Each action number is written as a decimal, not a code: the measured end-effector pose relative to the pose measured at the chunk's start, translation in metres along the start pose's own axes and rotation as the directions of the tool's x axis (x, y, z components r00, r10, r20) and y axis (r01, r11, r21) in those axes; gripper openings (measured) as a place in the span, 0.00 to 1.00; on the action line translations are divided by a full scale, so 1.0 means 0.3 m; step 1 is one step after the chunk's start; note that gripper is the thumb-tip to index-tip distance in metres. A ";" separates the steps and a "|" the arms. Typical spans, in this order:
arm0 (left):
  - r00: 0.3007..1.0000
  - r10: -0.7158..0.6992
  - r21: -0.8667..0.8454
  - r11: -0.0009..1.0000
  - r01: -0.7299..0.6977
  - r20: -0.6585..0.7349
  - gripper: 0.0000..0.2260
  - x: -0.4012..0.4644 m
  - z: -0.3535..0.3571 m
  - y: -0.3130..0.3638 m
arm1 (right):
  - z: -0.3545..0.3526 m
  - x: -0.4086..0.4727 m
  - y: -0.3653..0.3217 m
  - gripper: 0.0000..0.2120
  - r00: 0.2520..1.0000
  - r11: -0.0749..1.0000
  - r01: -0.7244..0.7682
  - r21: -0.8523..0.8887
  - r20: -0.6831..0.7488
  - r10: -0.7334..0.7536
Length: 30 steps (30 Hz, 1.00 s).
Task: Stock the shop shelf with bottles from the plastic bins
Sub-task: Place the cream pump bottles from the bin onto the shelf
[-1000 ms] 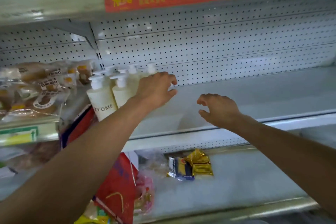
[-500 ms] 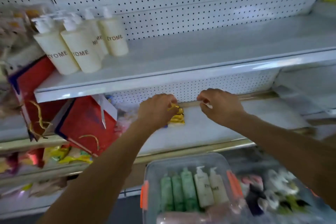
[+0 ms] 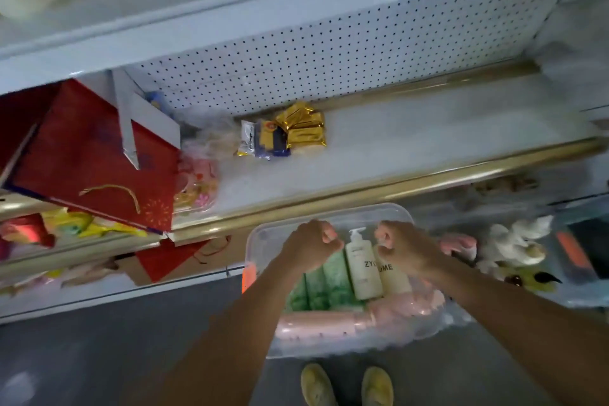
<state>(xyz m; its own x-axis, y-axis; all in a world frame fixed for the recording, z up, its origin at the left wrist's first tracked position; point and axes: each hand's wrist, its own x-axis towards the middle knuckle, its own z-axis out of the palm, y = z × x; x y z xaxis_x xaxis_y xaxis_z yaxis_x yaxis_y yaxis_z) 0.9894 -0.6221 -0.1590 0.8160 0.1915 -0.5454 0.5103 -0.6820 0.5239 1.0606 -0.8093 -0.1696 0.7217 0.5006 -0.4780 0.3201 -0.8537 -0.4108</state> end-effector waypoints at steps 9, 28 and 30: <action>0.994 -0.055 0.004 0.998 0.055 0.091 0.14 0.348 0.265 -0.108 | 0.332 0.193 0.145 0.18 0.968 0.985 -0.169 0.030 0.191 0.160; 0.977 -0.207 0.145 0.969 0.199 0.043 0.24 0.527 0.418 -0.075 | 0.413 0.283 0.193 0.39 0.949 0.931 -0.271 0.244 0.231 0.216; 0.973 -0.233 0.080 0.970 0.232 0.003 0.26 0.521 0.411 -0.083 | 0.412 0.280 0.195 0.43 0.944 0.910 -0.288 0.299 0.246 0.218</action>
<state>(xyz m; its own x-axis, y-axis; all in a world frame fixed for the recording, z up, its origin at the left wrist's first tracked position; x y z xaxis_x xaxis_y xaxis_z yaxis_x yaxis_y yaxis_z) 1.0706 -0.6622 -0.3380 0.6741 0.3425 -0.6545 0.6618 -0.6736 0.3291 1.0641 -0.7994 -0.3299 0.6007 0.3218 -0.7318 -0.1002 -0.8779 -0.4683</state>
